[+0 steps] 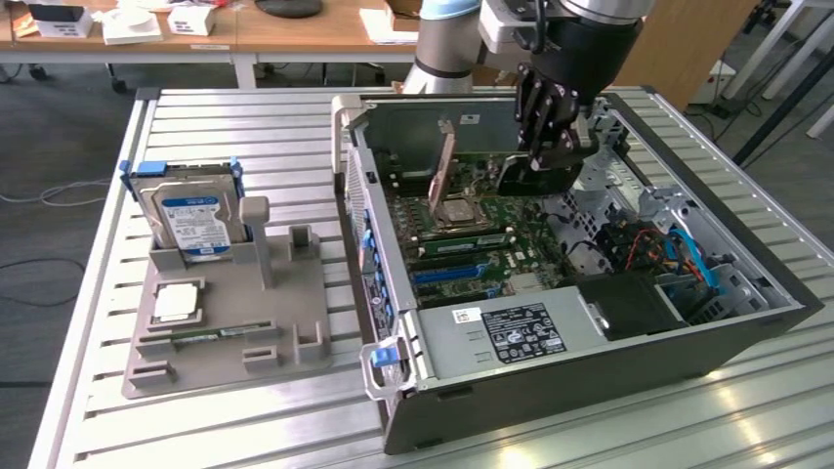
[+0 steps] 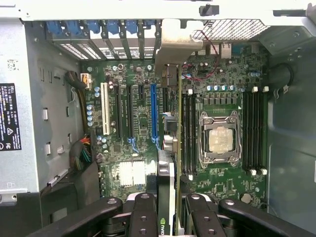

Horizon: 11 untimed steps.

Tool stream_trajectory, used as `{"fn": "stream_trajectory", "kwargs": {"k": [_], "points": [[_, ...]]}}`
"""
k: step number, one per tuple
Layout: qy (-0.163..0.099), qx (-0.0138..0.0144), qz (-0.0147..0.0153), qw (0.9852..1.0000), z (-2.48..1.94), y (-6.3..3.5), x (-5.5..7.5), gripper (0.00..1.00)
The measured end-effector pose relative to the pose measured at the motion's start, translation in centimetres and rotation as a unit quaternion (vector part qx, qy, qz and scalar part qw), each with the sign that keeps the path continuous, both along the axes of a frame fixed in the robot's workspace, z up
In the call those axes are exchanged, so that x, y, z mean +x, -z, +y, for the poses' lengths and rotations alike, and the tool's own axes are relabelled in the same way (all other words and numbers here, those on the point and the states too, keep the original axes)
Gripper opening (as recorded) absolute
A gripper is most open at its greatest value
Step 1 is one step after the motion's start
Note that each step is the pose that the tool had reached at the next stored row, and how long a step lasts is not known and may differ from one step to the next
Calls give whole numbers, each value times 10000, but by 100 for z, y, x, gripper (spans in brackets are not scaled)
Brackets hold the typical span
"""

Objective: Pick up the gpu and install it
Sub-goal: 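Insert the gpu into the slot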

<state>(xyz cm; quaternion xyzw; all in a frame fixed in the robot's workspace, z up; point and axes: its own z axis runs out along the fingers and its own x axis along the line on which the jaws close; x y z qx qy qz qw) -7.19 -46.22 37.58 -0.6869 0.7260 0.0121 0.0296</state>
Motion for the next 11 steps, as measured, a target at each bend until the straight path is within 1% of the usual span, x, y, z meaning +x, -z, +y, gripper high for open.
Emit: {"fn": "stream_trajectory", "kwargs": {"k": [8,11], "points": [[0,1,0,10000,0,2,0,27],[1,3,-1,10000,2,5,-23,27]]}}
